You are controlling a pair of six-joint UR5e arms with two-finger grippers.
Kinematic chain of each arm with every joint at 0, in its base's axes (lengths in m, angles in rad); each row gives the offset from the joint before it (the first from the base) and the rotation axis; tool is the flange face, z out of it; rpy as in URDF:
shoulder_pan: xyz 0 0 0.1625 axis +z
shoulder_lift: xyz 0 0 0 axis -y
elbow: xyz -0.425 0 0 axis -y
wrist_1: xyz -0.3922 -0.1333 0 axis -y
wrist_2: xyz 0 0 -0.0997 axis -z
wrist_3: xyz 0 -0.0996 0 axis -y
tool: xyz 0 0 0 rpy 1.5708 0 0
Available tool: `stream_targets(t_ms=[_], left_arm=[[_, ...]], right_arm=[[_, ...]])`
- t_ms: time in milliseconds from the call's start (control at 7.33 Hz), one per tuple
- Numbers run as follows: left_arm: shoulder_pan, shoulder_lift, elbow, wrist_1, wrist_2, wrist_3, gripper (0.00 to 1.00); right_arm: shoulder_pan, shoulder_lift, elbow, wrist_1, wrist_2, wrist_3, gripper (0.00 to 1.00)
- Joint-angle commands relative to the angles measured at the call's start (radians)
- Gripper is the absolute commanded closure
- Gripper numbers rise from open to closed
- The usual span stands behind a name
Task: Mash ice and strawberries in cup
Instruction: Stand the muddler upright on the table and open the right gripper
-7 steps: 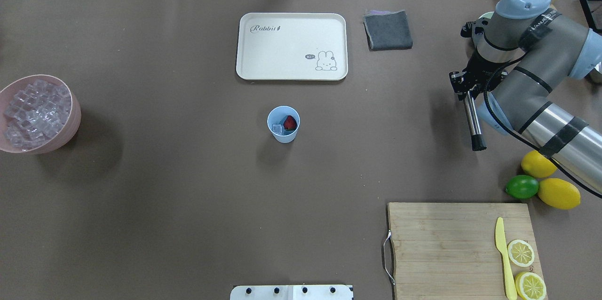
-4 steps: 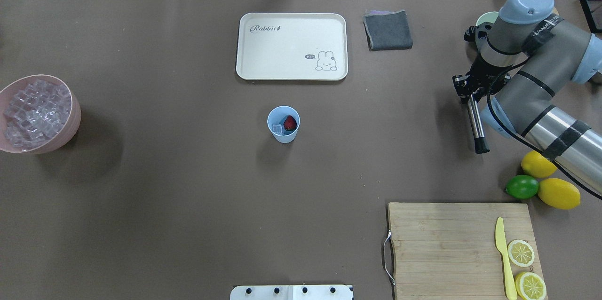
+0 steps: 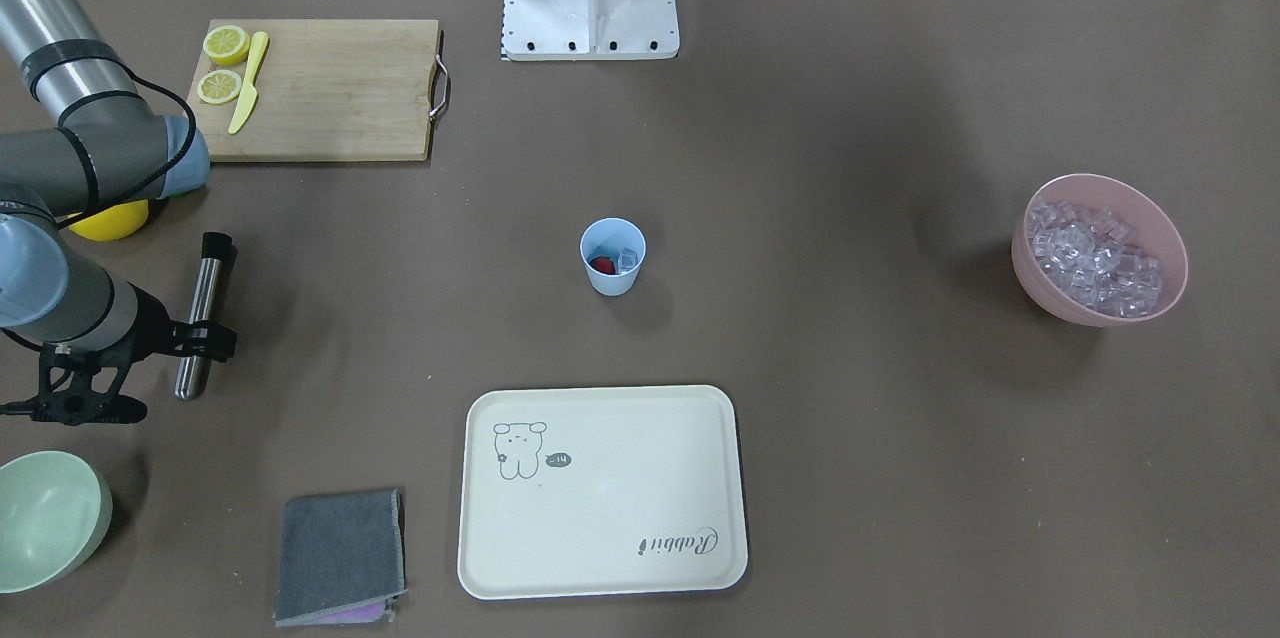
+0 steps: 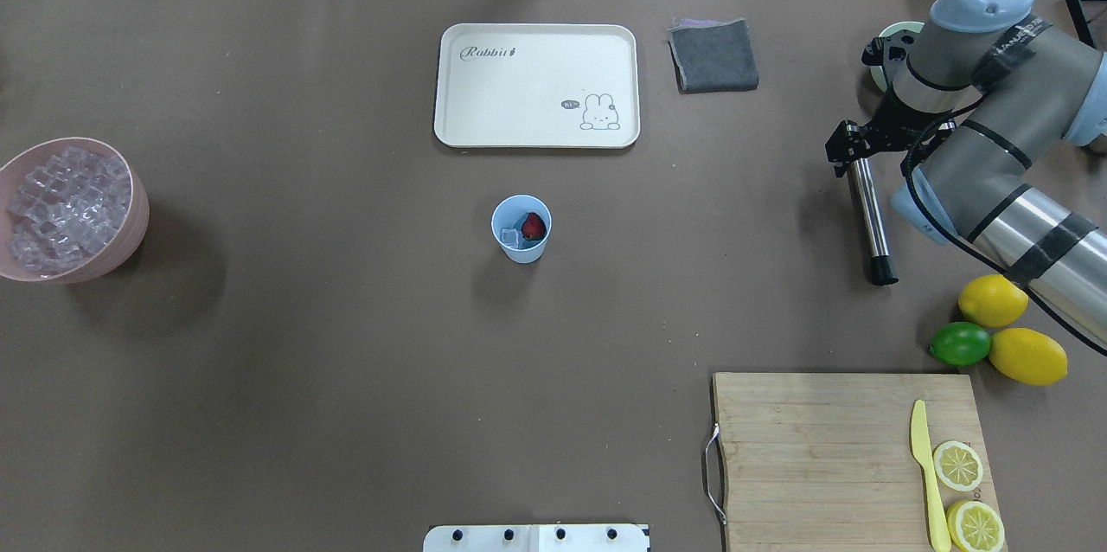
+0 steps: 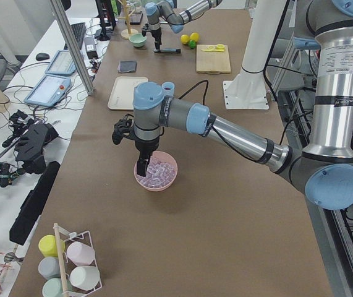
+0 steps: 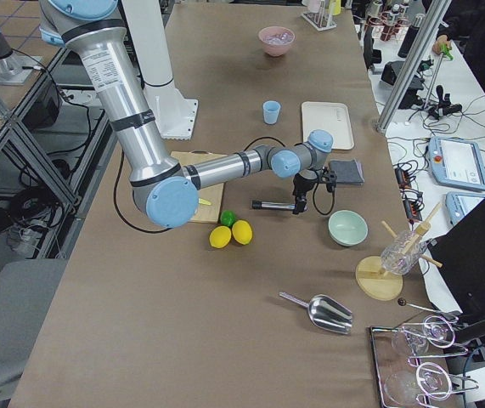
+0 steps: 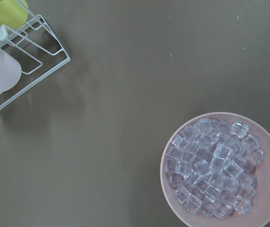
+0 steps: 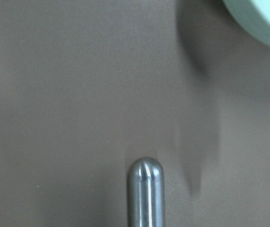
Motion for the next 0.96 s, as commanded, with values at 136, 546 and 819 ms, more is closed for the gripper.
stream_targets(t_ms=[136,546,819], left_arm=[[0.004,-0.061,0.072,0.085,-0.004,0.012,0.02],[-0.015,-0.065,0.106,0.125,-0.042,0.001,0.02],[-0.021,-0.051,0.094,0.122,-0.005,0.000,0.02]], right_arm=[[0.270,-0.027,0.061,-0.047,0.145,-0.273,0.00],[0.484,-0.171,0.114,-0.204,0.168,-0.677,0.00],[0.553,-0.304,0.162,-0.198,0.162,-0.765,0.00]])
